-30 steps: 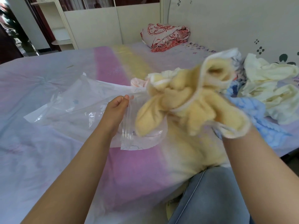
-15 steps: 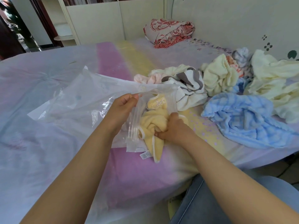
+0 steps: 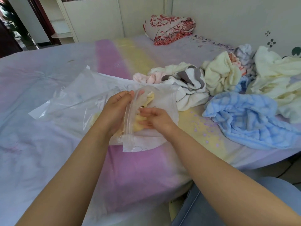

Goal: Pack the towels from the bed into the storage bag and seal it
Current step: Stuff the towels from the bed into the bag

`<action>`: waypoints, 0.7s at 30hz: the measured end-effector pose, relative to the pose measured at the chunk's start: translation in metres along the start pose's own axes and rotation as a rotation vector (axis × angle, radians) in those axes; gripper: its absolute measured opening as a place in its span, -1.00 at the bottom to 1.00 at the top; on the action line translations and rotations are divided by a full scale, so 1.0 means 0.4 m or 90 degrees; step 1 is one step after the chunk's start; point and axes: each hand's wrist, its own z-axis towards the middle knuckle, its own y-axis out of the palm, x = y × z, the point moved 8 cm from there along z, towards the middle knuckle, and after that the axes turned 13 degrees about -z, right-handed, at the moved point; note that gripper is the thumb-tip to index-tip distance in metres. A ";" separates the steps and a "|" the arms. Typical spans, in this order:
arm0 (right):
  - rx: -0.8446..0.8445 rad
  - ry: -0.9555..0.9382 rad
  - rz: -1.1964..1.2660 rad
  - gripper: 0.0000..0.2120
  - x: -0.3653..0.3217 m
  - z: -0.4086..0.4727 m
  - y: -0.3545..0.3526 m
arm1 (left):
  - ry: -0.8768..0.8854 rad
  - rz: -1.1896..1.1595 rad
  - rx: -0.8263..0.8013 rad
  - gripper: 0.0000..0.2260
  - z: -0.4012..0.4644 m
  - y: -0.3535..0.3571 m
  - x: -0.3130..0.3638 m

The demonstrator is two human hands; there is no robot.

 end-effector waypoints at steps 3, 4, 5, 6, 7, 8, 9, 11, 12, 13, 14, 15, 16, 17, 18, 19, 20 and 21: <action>0.222 -0.040 -0.291 -0.71 0.038 -0.082 -0.181 | -0.003 0.049 0.019 -0.68 0.008 0.007 -0.027; 0.328 -0.043 -0.441 -0.70 0.052 -0.119 -0.245 | -0.006 0.058 0.020 -0.64 0.008 0.013 -0.034; 0.434 -0.034 -0.579 -0.66 0.064 -0.157 -0.302 | -0.009 0.061 0.022 -0.60 0.006 0.018 -0.039; 0.519 -0.004 -0.678 -0.57 0.080 -0.187 -0.353 | -0.011 0.059 0.024 -0.58 0.004 0.022 -0.042; 0.559 0.050 -0.728 -0.47 0.106 -0.208 -0.399 | -0.013 0.057 0.026 -0.58 0.003 0.025 -0.044; 0.569 0.104 -0.738 -0.38 0.133 -0.223 -0.441 | -0.013 0.055 0.028 -0.56 0.002 0.029 -0.045; 0.566 0.150 -0.728 -0.31 0.160 -0.232 -0.479 | -0.012 0.052 0.029 -0.55 0.001 0.033 -0.045; 0.578 0.193 -0.713 -0.29 0.203 -0.241 -0.537 | -0.012 0.053 0.031 -0.55 -0.001 0.038 -0.046; 0.595 0.192 -0.726 -0.34 0.213 -0.244 -0.555 | -0.013 0.055 0.030 -0.55 -0.003 0.041 -0.046; 0.611 0.187 -0.746 -0.40 0.214 -0.245 -0.566 | -0.015 0.060 0.028 -0.54 -0.005 0.043 -0.047; 0.621 0.178 -0.766 -0.46 0.213 -0.243 -0.571 | -0.016 0.066 0.028 -0.51 -0.007 0.045 -0.048; 0.623 0.161 -0.779 -0.52 0.209 -0.240 -0.571 | -0.017 0.073 0.028 -0.47 -0.009 0.046 -0.050; 0.625 0.138 -0.784 -0.58 0.199 -0.237 -0.568 | -0.019 0.078 0.029 -0.44 -0.011 0.046 -0.053; 0.628 0.107 -0.784 -0.62 0.185 -0.235 -0.560 | -0.019 0.085 0.030 -0.44 -0.012 0.045 -0.057; 0.630 0.068 -0.779 -0.64 0.165 -0.235 -0.545 | -0.018 0.095 0.033 -0.46 -0.012 0.043 -0.060; 0.632 0.022 -0.769 -0.64 0.141 -0.236 -0.521 | -0.017 0.104 0.038 -0.47 -0.012 0.041 -0.062; 0.637 -0.026 -0.752 -0.64 0.112 -0.240 -0.493 | -0.016 0.109 0.041 -0.46 -0.012 0.039 -0.063; 0.649 -0.070 -0.732 -0.64 0.078 -0.247 -0.463 | -0.015 0.109 0.040 -0.43 -0.012 0.040 -0.062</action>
